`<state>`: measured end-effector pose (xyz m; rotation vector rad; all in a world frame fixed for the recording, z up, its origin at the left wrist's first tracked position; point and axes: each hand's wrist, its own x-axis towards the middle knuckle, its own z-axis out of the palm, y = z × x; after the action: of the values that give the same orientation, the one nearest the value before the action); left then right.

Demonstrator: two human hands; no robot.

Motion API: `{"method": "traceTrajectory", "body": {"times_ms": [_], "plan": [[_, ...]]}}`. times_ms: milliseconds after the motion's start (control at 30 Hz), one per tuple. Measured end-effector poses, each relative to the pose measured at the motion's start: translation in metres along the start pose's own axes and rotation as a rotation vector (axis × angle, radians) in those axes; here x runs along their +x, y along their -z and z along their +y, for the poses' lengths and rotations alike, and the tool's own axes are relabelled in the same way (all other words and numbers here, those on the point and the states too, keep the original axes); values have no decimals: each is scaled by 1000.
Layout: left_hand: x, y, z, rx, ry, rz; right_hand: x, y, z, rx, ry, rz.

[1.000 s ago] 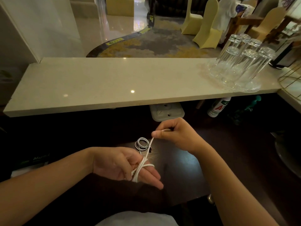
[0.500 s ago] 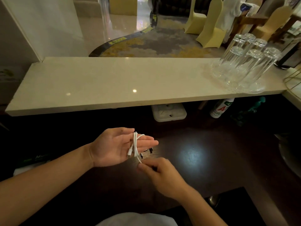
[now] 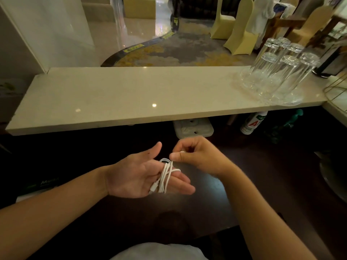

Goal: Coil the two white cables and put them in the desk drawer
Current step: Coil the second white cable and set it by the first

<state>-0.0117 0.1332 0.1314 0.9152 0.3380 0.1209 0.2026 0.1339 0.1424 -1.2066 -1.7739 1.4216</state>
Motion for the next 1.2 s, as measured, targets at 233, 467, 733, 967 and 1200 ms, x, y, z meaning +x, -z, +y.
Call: {"method": "traceTrajectory", "body": {"times_ms": [233,467,733,967,1200], "plan": [[-6,14,-2,-219,-126,41,-19,-82,33,891,-235,19],[0,19,-5,-257,-136,216,-29,-81,22,903,-217,157],[9,4,4,-85,-126,310,-26,-70,18,723,-107,209],[28,-15,7,-115,-151,794,-21,-69,11,599,-88,190],[44,-19,-1,-337,-235,1077,-13,-77,9,392,-113,329]]}}
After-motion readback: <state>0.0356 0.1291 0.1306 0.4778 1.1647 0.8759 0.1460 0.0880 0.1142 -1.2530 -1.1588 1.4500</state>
